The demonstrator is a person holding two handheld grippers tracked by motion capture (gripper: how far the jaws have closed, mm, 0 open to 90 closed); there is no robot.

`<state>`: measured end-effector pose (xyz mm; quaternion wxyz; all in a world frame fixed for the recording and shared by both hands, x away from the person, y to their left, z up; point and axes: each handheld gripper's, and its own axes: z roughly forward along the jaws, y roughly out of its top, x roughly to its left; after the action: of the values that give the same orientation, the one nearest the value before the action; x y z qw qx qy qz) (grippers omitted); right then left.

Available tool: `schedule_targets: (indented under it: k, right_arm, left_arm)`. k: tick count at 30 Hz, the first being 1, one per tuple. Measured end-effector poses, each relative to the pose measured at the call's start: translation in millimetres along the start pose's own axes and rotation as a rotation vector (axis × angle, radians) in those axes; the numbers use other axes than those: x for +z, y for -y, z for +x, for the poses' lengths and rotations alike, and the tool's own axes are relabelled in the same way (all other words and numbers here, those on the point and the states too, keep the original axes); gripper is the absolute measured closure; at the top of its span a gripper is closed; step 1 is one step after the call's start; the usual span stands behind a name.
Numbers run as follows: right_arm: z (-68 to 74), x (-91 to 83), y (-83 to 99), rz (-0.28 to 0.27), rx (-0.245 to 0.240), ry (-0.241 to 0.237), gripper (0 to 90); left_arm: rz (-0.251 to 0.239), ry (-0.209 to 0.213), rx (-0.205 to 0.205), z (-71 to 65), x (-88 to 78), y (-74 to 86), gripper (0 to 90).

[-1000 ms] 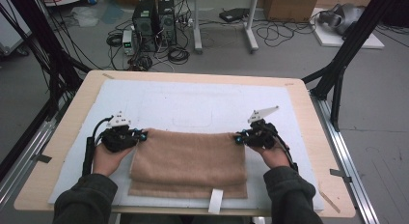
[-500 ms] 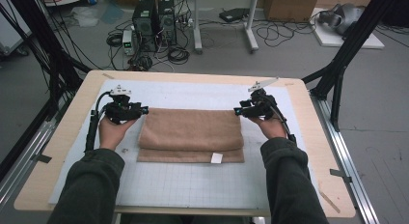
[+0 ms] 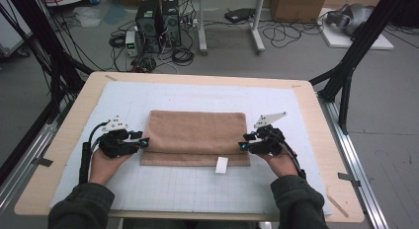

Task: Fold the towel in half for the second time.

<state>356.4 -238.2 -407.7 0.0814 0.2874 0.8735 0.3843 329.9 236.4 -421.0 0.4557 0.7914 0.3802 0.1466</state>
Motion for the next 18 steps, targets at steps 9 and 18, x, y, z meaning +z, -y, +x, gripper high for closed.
schedule_targets:
  k: [9, 18]
  right_arm:
    - [1.4, 13.5, 22.7, 0.006, 0.039, -0.018, 61.5]
    - [1.8, 11.2, 19.4, 0.003, 0.033, -0.044, 84.7]
  left_arm:
    - [0.123, 0.015, 0.048, -5.9, 16.3, 10.1, 66.1]
    - [0.089, 0.003, 0.068, -8.0, 10.9, 7.0, 84.6]
